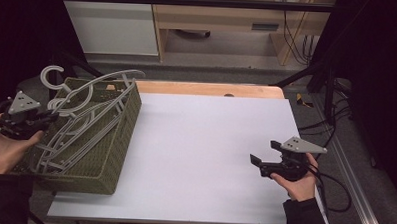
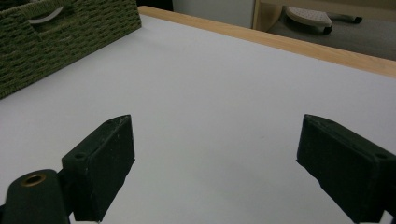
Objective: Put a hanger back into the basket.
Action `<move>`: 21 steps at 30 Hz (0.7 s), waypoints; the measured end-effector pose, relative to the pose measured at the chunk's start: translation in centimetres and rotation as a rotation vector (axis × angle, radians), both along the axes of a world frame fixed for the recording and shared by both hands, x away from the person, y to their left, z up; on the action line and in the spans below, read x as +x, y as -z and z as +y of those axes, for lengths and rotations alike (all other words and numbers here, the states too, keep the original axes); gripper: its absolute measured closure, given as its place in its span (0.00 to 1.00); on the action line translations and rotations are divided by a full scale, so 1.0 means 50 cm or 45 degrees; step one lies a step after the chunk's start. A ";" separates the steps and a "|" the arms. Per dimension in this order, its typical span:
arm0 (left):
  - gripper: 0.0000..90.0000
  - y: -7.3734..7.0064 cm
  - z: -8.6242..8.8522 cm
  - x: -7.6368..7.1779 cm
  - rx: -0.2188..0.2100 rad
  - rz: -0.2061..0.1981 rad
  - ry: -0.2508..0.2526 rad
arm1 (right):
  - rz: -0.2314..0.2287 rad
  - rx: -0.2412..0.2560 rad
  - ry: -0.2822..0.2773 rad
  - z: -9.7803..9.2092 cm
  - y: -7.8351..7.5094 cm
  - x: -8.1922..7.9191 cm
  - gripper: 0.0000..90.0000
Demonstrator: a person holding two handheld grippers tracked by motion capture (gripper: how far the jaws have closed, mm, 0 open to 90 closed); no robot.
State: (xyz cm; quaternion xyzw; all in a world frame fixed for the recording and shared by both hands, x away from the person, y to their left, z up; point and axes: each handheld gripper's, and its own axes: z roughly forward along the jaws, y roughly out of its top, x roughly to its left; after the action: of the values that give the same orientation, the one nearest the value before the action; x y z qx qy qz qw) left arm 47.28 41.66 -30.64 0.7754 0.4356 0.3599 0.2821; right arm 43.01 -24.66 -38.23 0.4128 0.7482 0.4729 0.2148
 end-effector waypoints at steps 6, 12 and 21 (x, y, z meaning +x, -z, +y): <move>0.90 0.011 0.027 0.007 0.004 0.020 -0.040 | -0.005 0.002 -0.001 -0.001 0.000 0.000 0.13; 0.90 0.028 0.051 0.007 0.004 0.034 -0.060 | -0.011 0.006 -0.009 0.000 -0.001 0.000 0.13; 0.90 0.065 0.048 0.018 0.082 0.121 -0.072 | 0.000 -0.007 -0.014 0.000 0.001 0.000 0.13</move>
State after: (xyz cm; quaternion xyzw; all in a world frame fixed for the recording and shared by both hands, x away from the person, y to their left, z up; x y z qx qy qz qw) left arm 48.20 44.07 -33.88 0.7877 0.4585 0.3443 0.2255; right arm 43.01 -24.66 -38.27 0.4081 0.7516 0.4722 0.2135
